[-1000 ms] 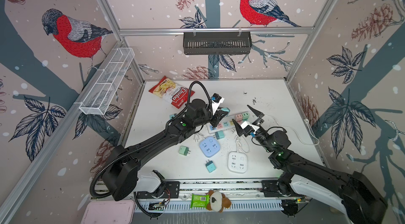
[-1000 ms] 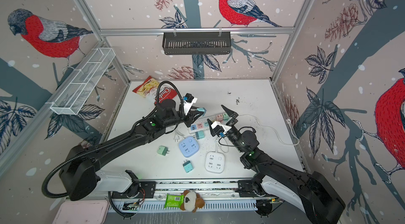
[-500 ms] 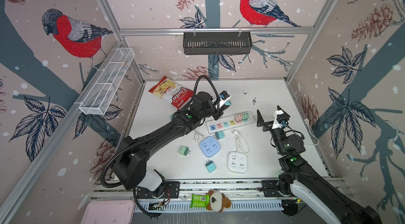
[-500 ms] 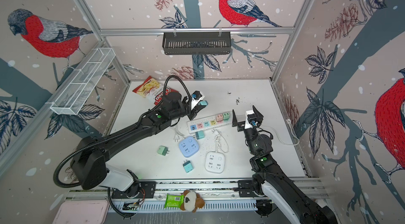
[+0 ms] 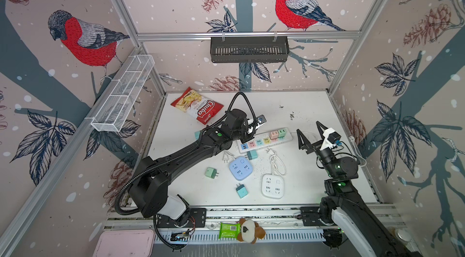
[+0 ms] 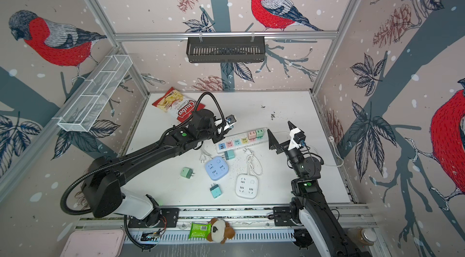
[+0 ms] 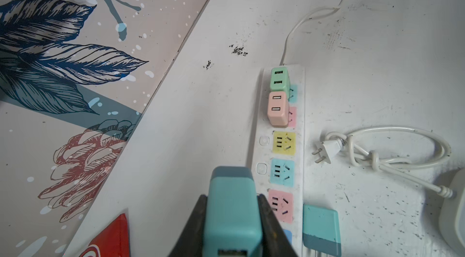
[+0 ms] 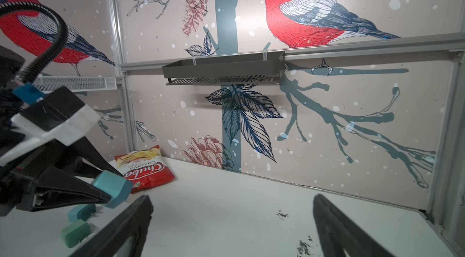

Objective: Insert the plug
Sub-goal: 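Carry the teal charger above the strip with the left gripper while the right arm retracts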

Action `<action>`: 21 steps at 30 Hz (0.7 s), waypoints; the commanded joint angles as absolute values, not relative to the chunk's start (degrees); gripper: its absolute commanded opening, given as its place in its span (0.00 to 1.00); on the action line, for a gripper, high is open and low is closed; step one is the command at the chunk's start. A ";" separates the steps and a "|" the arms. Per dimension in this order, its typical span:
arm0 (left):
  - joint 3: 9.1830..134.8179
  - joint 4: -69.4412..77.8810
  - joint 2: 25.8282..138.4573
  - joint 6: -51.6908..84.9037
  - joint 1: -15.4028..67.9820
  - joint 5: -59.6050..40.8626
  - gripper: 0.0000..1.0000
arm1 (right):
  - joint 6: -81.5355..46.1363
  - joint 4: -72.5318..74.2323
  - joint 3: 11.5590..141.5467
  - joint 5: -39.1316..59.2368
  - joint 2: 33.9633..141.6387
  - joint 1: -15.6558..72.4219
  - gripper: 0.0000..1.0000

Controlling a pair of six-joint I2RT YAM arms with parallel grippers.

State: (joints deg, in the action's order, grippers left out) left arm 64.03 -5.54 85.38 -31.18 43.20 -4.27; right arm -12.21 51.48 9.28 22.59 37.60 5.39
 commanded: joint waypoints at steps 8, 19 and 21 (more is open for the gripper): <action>69.22 -11.75 92.79 -33.86 41.07 -5.11 0.00 | -35.19 72.83 12.74 44.65 52.67 -1.93 1.00; 79.11 -21.66 102.67 -34.57 41.85 -3.28 0.00 | -34.19 69.31 10.28 41.46 44.96 -2.02 1.00; 79.90 -22.28 103.78 -35.10 42.27 -3.16 0.00 | -34.06 68.89 10.28 41.25 44.28 -2.02 1.00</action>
